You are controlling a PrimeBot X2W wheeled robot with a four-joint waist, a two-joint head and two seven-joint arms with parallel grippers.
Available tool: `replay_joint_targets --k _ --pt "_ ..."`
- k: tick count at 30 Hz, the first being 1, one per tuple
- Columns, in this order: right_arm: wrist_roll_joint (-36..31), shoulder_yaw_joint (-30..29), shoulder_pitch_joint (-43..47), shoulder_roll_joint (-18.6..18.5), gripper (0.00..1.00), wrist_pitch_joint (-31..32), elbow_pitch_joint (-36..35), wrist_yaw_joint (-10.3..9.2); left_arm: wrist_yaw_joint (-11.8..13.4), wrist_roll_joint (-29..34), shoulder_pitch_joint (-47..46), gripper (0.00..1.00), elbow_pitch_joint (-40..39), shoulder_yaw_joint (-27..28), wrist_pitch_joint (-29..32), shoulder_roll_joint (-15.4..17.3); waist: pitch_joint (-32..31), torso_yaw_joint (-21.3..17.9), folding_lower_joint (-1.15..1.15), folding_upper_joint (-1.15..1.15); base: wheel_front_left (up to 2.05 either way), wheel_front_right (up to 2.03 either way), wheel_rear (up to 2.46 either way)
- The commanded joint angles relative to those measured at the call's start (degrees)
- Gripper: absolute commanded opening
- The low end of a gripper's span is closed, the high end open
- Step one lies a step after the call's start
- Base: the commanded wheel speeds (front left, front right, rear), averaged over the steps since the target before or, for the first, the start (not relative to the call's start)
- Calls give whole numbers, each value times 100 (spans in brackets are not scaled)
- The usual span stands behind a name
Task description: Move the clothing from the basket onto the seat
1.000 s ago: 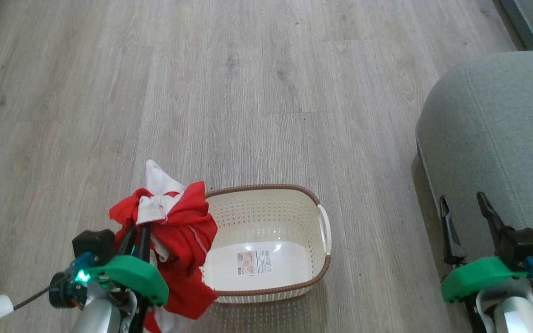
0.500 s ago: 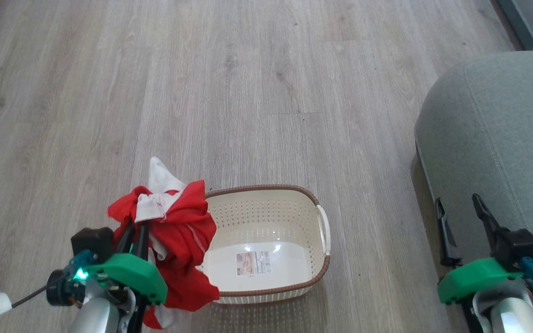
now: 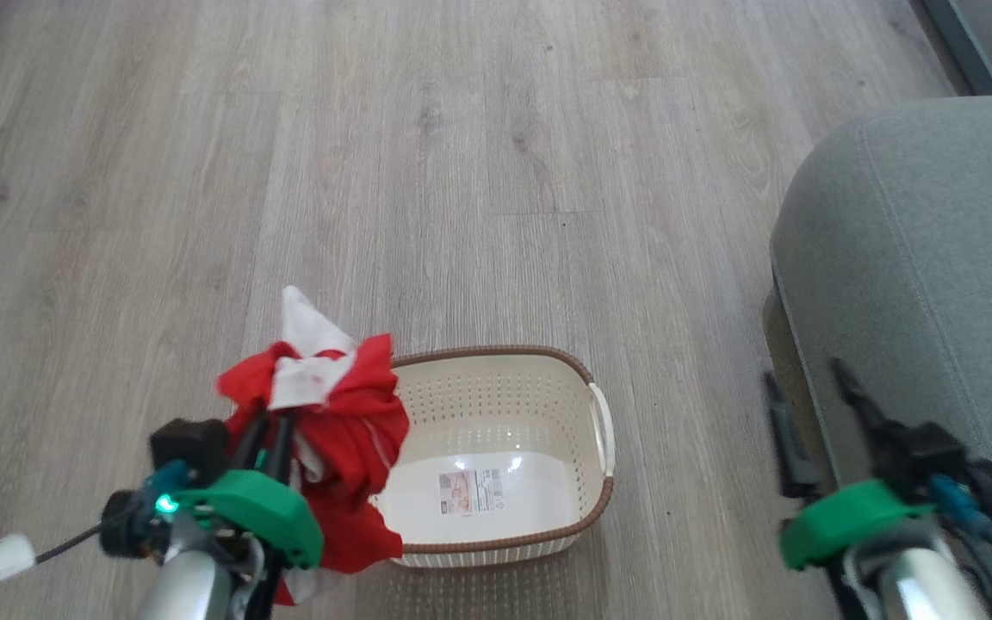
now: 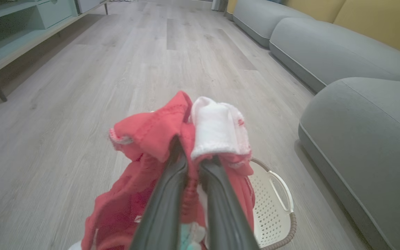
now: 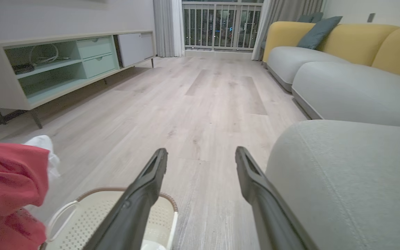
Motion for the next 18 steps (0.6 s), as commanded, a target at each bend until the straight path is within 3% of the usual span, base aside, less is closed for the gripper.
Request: replay_joint_targets --k 1,8,13,18 --pt "193 512 -406 -199 100 -37 -207 -1 -86 52 -295 0 -310 33 38 120 5 9 0 0 0 0 0" --pt "785 2083 -1013 -770 100 -37 -147 -1 -319 218 -576 0 -617 -488 212 98 5 61 0 0 0 0 0" --pt "1385 3573 -1699 -1291 100 -37 12 -1 -486 312 -808 0 -872 -1107 280 110 -16 124 0 0 0 0 0" --pt "1789 4676 -2371 -1669 100 -37 136 -1 -547 214 -987 0 -1022 -1802 209 260 -6 169 0 0 0 0 0"
